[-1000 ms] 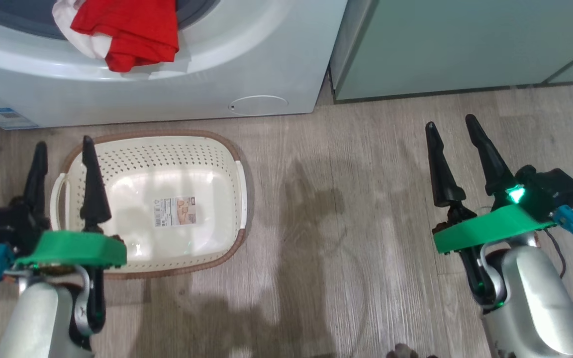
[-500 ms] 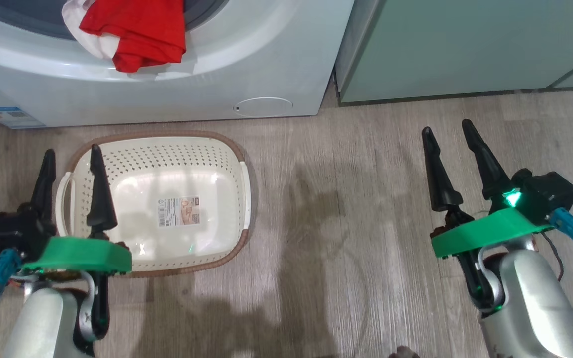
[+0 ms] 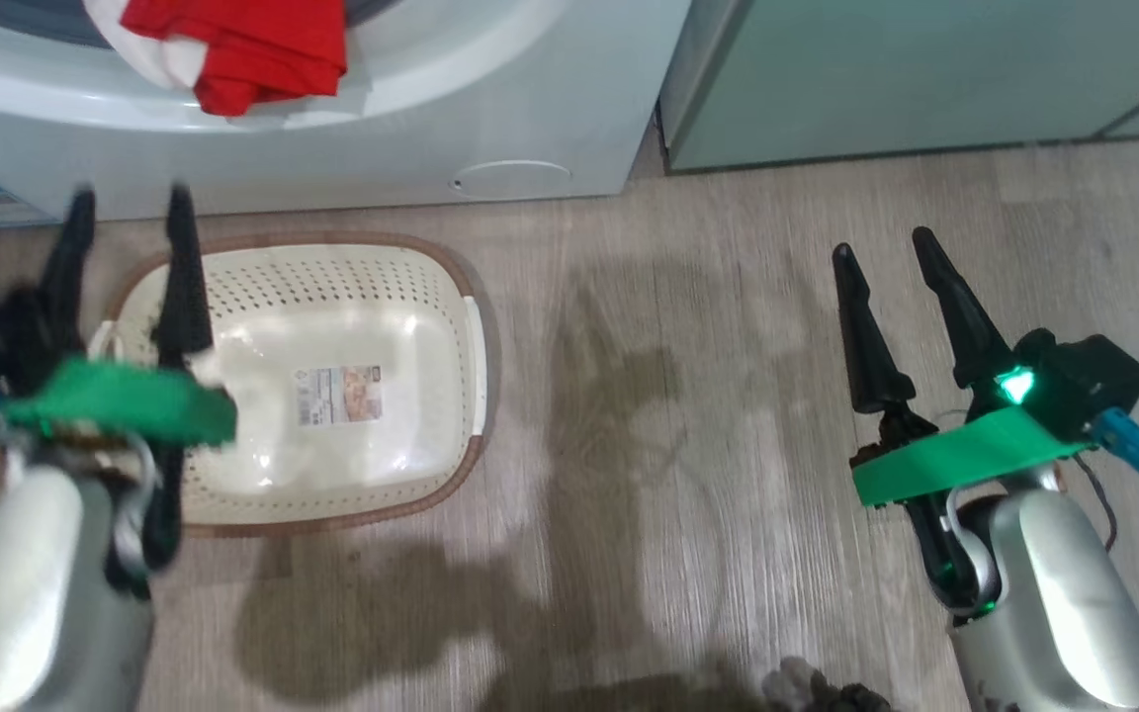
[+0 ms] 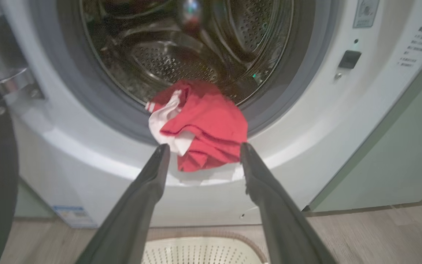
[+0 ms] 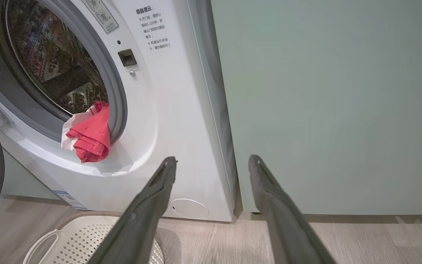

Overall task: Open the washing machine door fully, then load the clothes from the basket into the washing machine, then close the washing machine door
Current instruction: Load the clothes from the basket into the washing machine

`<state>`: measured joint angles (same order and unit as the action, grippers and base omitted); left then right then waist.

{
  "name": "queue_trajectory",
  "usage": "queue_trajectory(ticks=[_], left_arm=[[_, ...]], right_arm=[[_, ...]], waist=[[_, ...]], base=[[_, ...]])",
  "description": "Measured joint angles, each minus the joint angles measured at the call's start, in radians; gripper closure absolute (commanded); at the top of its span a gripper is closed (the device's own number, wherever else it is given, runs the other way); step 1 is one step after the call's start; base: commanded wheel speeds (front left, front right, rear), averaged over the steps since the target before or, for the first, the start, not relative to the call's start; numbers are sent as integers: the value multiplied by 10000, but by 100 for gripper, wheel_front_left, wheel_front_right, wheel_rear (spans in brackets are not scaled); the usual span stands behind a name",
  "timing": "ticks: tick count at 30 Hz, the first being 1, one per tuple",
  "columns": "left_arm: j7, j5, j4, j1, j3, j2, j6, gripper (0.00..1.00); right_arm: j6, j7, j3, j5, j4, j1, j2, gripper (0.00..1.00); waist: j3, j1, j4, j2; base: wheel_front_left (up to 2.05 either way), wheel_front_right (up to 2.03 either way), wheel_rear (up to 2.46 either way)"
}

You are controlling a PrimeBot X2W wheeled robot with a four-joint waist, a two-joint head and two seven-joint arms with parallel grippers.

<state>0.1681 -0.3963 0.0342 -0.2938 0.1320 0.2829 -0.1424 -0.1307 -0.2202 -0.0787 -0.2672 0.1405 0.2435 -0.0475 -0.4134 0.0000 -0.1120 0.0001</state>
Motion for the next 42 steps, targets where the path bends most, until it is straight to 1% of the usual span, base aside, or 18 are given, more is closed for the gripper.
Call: queue_trajectory(ticks=[5,9,12,15,17,18,19,21,22,23,30,39,42], left_arm=[[-1034,-384,617,-1785,38,466,589,0],[-2138,-667,1475,-3194,59,905,999,0],[-2920,-823,2230,-4302,123,1127,1296,0],[-3599,-1026,2938,-5273,142,1323,1515,0],[-4192,-1072,3413,-5860,207,1551,1655,0],[-4435,-1112,3616,-6134,209,1655,1676,0],[-4435,-1112,3616,-6134,209,1655,1676,0],[-4936,-1150,3994,-6661,226,1891,1783,0],[-5405,-1172,4303,-7127,242,2102,1835,0],[-5649,-1174,4418,-7333,251,2199,1837,0],[-6815,-1170,5139,-8215,328,2805,1937,0],[-8844,-1352,5507,-8532,654,3035,1975,0],[-9444,-1419,5522,-8550,677,3208,1904,0]], right_arm=[[0,-35,-261,-251,-71,292,-2,0],[0,-196,-428,-454,-36,568,-2,0],[0,-255,-504,-663,44,748,-2,0],[0,-282,-548,-825,146,944,-4,0],[0,-322,-591,-938,161,1065,-4,0],[0,-322,-604,-993,155,1122,-4,0],[0,-322,-604,-993,155,1122,-4,0],[0,-322,-629,-1118,104,1243,-4,0],[0,-322,-658,-1229,44,1314,-4,0],[0,-322,-665,-1267,33,1347,-4,0],[0,-322,-763,-1503,-79,1362,-2,0],[0,-324,-769,-1655,-92,1402,-2,0],[0,-324,-813,-1758,-119,1455,-2,0]], waist=[[-442,1,-277,0],[-853,1,-616,0],[-1204,2,-859,-1],[-1512,2,-1124,0],[-1697,2,-1310,0],[-1786,2,-1397,0],[-1786,2,-1397,0],[-1953,2,-1574,-1],[-2108,2,-1728,-1],[-2182,2,-1797,-1],[-2526,3,-2085,-1],[-2586,0,-2152,-1],[-2615,0,-2221,0]], base=[[0,0,0],[0,0,0],[0,0,0],[0,0,0],[0,0,0],[0,0,0],[0,0,0],[0,0,0],[0,0,0],[0,0,0],[0,0,0],[0,0,0],[0,0,0]])
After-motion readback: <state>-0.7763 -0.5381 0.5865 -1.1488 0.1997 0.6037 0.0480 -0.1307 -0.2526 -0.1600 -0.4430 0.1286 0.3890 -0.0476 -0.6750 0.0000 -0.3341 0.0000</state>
